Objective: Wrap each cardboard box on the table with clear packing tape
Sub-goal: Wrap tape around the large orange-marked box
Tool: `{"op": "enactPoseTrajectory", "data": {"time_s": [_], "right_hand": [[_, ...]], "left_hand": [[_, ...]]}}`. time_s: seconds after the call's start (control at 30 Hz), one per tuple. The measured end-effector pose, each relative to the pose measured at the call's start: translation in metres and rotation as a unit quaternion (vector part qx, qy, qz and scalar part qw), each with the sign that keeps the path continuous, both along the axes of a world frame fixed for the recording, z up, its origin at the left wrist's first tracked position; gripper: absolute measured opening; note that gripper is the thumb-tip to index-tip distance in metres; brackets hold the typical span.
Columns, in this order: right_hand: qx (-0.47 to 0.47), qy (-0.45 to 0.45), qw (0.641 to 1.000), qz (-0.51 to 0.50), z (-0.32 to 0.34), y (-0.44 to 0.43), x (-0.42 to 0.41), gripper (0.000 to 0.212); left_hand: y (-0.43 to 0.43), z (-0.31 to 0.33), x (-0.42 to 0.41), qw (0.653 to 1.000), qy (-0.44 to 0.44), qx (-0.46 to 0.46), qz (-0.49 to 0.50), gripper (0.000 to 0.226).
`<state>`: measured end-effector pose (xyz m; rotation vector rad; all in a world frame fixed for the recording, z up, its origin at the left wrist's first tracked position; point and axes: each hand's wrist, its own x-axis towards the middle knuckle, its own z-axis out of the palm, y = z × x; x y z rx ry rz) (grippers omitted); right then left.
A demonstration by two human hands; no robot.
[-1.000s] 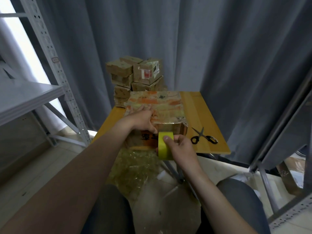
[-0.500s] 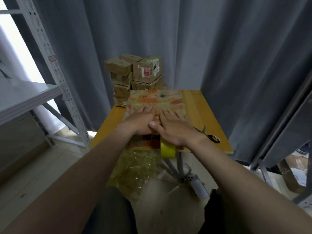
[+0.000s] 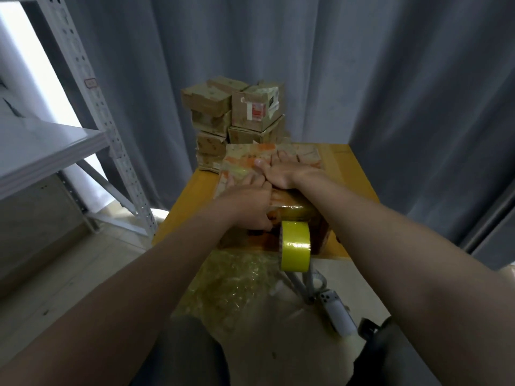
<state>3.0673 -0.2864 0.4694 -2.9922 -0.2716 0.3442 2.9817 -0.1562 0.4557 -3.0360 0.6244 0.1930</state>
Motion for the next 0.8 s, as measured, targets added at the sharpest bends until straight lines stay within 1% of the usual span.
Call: {"op": "enactPoseTrajectory", "data": {"time_s": [0.23, 0.4, 0.5, 0.57, 0.7, 0.8], "right_hand": [[0.0, -0.046, 0.999, -0.029, -0.002, 0.005, 0.039, 0.089], [0.003, -0.05, 0.998, -0.023, -0.001, 0.003, 0.034, 0.09], [0.015, -0.005, 1.0, -0.025, 0.01, 0.002, 0.007, 0.092], [0.016, 0.014, 1.0, -0.002, 0.015, -0.002, -0.022, 0.089], [0.034, -0.012, 0.997, 0.066, 0.011, -0.019, -0.081, 0.086], [0.033, -0.058, 0.991, 0.112, 0.007, -0.039, -0.112, 0.075]], "left_hand": [[-0.002, 0.0, 0.001, 1.0, 0.007, -0.005, 0.007, 0.115], [-0.005, -0.001, -0.002, 1.0, -0.006, 0.008, 0.009, 0.113], [-0.005, 0.0, -0.004, 1.0, -0.009, 0.0, 0.016, 0.109], [-0.006, 0.001, -0.004, 1.0, -0.004, -0.001, 0.022, 0.109], [-0.008, 0.004, -0.011, 0.999, -0.013, -0.004, 0.032, 0.108], [-0.006, 0.004, -0.02, 0.996, -0.073, -0.043, 0.042, 0.102]]}}
